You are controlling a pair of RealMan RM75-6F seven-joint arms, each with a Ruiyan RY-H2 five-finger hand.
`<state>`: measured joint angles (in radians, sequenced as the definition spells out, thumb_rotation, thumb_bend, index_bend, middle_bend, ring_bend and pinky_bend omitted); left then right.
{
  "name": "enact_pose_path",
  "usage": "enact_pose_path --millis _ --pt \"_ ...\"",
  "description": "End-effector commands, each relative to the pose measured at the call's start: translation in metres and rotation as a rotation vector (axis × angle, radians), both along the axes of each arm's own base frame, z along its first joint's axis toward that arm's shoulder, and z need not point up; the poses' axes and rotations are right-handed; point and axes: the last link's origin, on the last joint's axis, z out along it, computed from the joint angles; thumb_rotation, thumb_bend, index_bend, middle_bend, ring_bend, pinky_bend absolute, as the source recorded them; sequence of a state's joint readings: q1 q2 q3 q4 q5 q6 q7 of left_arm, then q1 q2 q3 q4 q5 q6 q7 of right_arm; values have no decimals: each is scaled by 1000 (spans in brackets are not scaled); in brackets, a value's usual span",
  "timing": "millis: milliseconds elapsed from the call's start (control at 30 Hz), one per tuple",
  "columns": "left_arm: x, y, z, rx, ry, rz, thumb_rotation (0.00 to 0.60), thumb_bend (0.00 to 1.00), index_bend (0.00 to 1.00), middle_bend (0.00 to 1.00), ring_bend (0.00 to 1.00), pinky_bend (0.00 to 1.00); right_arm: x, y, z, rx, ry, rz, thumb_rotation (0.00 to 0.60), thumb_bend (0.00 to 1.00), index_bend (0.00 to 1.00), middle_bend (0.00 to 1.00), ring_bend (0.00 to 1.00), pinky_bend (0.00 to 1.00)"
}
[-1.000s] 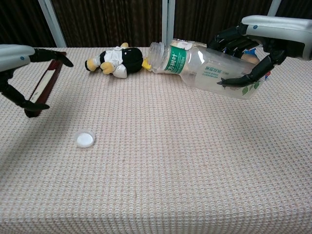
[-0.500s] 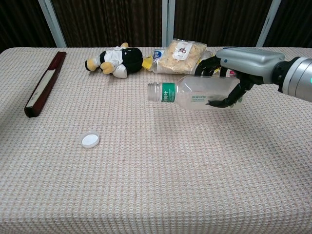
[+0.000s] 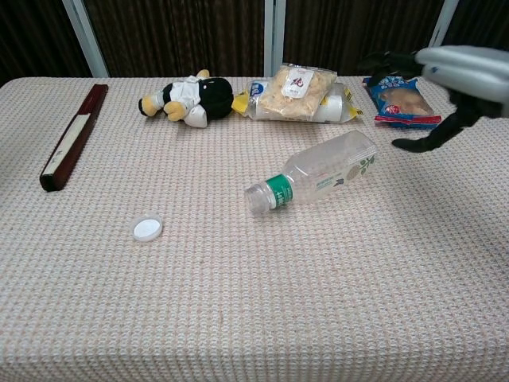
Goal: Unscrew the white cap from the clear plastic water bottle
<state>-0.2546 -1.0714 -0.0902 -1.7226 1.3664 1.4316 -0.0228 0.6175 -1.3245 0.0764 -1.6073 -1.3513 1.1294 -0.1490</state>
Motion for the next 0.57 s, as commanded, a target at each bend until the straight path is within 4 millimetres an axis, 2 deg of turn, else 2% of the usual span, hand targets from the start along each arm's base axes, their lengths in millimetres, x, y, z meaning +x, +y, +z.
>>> enact_pose_path --millis 33,167,300,400,567 --pt "-19 -20 6 35 61 51 600 155 136 56 27 35 -51 35 64 -150 -49 -102 600 200 0 199 27 154" --pt "-35 -49 4 60 98 110 600 155 146 56 27 31 -87 74 103 -247 -73 -194 600 201 0 183 20 122" --pt "-44 -74 0 72 115 153 600 155 146 56 27 21 -103 100 122 -268 -104 -220 600 214 0 164 4 66" --pt "-45 -86 -3 87 112 155 600 155 146 56 27 20 -107 110 126 -265 -131 -202 600 220 0 160 0 24" --pt "-44 -96 -7 110 107 150 600 149 146 56 27 16 -109 112 123 -228 -115 -202 600 221 0 137 0 0"
